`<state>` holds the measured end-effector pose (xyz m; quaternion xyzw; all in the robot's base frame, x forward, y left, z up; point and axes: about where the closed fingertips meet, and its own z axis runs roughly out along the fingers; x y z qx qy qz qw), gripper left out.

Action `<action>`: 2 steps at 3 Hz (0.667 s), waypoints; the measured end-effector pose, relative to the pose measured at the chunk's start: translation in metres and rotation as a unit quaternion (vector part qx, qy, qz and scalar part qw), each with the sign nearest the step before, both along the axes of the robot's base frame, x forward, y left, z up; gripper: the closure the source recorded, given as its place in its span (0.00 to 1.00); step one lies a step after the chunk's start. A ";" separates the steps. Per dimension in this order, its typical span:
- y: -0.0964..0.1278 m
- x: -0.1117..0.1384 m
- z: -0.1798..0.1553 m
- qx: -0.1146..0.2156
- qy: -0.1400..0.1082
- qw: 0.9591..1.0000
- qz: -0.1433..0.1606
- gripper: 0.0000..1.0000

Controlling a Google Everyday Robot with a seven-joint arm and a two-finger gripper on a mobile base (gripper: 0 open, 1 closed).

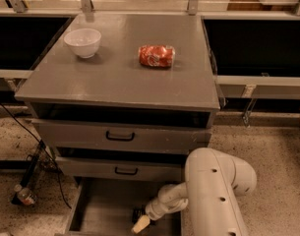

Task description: Pick rxbar chocolate from bottom drawer and place on counter

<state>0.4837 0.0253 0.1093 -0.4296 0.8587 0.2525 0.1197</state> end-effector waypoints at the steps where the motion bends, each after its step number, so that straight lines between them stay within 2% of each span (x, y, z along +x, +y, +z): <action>1: 0.000 0.000 0.000 0.000 0.000 1.000 0.000 0.00; 2: -0.002 -0.007 0.005 0.000 0.005 1.000 0.008 0.00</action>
Offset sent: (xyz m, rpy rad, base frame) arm -0.0036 0.0013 0.0068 0.0154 0.0281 0.0734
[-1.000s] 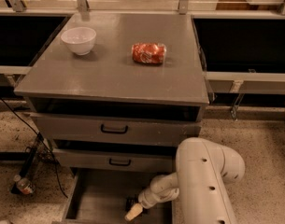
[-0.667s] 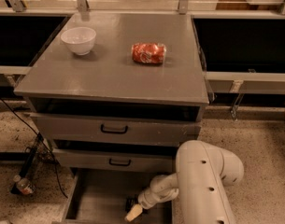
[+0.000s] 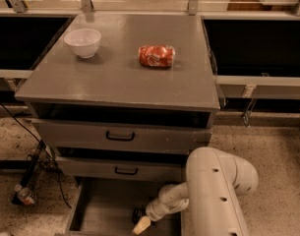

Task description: Pick rxbar chocolate from bottom drawer and place on counter

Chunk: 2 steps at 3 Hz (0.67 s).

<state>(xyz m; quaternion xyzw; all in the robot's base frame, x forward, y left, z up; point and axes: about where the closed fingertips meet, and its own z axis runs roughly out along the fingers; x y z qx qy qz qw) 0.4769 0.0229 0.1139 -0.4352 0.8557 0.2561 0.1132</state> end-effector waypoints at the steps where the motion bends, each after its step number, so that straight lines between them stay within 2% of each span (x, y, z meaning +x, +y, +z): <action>1: 0.000 -0.001 0.000 0.001 0.001 1.000 0.001 0.00; 2: -0.002 -0.006 0.000 0.009 0.011 1.000 0.013 0.00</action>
Offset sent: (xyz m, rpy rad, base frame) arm -0.0087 -0.0070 -0.0059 0.0291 0.0434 0.0482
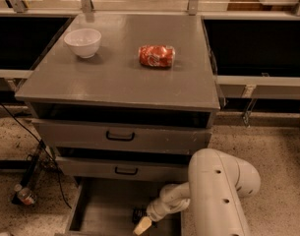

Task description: Pick rxbar chocolate from bottom drawer and place on counter

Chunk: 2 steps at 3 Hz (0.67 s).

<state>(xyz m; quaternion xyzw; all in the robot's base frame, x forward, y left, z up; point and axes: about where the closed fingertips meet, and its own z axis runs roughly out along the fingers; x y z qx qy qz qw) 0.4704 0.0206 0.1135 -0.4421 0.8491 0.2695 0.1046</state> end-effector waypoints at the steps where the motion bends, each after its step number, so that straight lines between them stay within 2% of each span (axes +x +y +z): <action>1: 0.002 -0.002 0.003 -0.004 -0.011 1.000 -0.006 0.00; 2: 0.002 -0.002 0.003 -0.004 -0.011 1.000 -0.006 0.00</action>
Offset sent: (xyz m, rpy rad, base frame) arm -0.0002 0.0018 0.0084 -0.0226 -0.0591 -0.0291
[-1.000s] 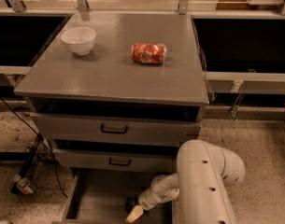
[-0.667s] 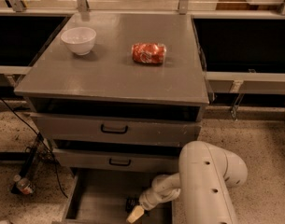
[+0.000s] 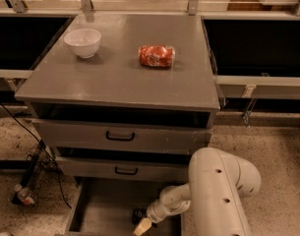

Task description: Pick rxbar chocolate from bottom drawer and place on counter

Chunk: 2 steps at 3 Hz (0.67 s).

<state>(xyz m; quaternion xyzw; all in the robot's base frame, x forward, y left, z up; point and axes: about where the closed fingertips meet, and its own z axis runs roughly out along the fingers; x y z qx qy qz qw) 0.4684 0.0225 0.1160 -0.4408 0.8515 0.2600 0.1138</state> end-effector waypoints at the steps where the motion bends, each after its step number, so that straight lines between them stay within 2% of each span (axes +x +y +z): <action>1: 0.000 0.000 0.000 0.000 0.000 1.000 0.000 0.19; 2: 0.000 0.000 0.000 0.000 0.000 1.000 0.000 0.41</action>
Offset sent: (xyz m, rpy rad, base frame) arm 0.0000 0.0000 0.0000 0.0000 0.0000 0.0000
